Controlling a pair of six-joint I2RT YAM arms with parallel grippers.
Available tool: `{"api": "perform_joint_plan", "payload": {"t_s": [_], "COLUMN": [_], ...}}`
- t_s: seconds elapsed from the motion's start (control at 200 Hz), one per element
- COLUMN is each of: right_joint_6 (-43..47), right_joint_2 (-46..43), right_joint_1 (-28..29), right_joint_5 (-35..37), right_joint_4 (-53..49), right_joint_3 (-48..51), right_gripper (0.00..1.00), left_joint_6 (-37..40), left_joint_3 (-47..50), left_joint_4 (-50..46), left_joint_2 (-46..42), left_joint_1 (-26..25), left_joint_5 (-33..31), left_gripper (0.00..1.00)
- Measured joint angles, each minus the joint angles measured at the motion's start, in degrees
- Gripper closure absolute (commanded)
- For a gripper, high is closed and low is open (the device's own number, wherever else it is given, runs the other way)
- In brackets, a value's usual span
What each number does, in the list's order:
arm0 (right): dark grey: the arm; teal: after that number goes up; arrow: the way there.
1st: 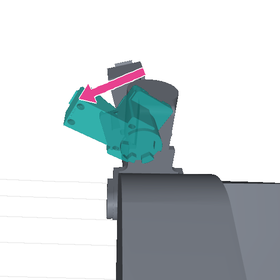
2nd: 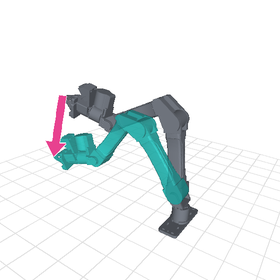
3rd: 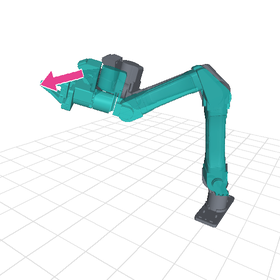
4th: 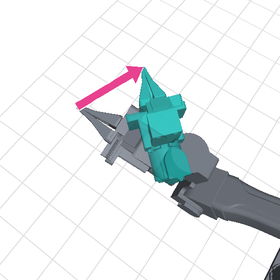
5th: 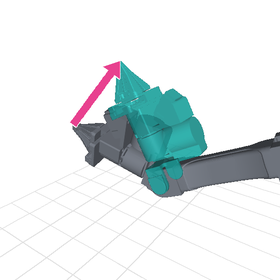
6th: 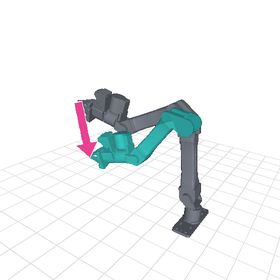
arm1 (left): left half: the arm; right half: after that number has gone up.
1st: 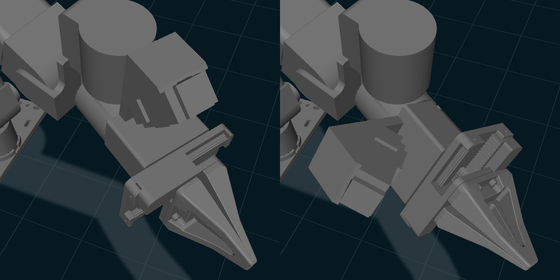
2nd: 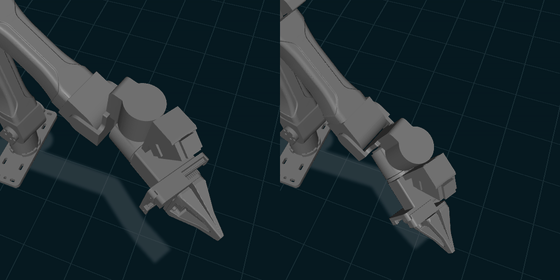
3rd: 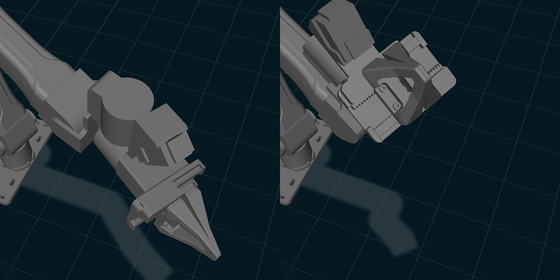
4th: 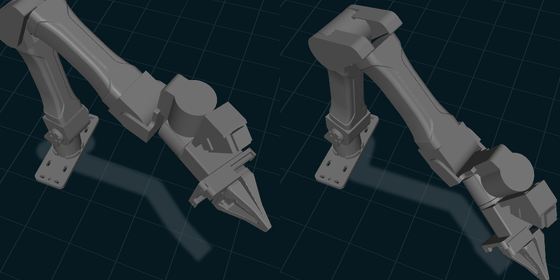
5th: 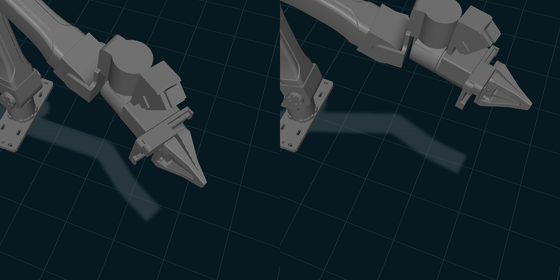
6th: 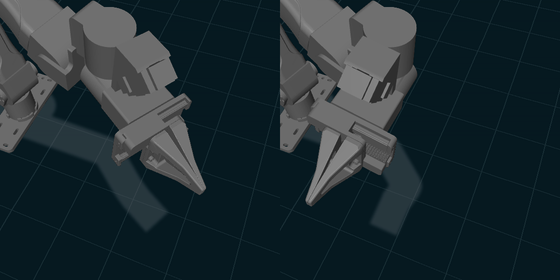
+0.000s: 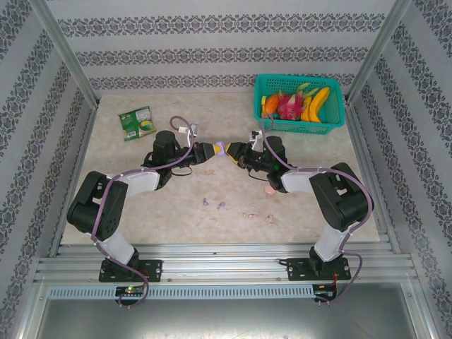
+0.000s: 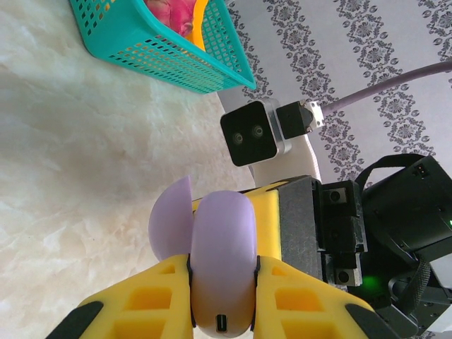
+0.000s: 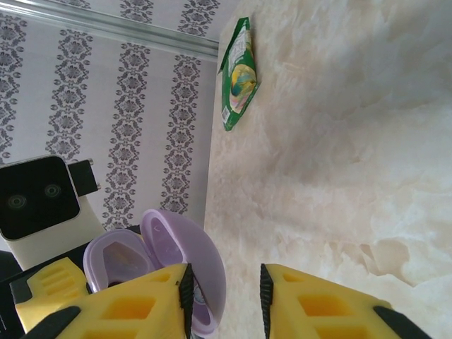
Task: Insert wireless bluetooth earbuds into charging case
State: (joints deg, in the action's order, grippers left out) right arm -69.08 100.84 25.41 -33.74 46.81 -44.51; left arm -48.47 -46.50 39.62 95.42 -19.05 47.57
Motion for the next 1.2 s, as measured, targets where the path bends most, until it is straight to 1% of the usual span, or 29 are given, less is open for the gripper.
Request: {"api": "perform_joint_plan", "payload": {"t_s": [0.09,0.16,0.525,0.769,1.199], "right_joint_6": [0.00,0.00,0.00,-0.02,-0.02], "right_joint_2": [0.52,0.74,0.90,0.90,0.66], "right_joint_1": [0.26,0.37,0.33,0.22,-0.55], "right_joint_5": [-0.24,-0.28,-0.44,-0.48,-1.42], "right_joint_4": [0.17,0.24,0.55,1.33,2.82], "right_joint_3": [-0.66,-0.87,-0.76,0.17,2.38], "right_gripper": [0.70,0.75,0.73,0.69,0.71], "left_joint_6": [0.00,0.00,0.02,0.22,0.24], "left_joint_3": [0.00,0.00,0.00,0.00,-0.59], "left_joint_4": [-0.17,-0.20,-0.70,-1.42,-2.84], "left_joint_2": [0.00,0.00,0.00,0.00,0.00], "left_joint_1": [0.00,0.04,0.04,0.04,0.04], "left_joint_5": [-0.04,-0.13,-0.20,0.02,0.26], "left_gripper": [1.00,1.00,1.00,1.00,1.00]}}
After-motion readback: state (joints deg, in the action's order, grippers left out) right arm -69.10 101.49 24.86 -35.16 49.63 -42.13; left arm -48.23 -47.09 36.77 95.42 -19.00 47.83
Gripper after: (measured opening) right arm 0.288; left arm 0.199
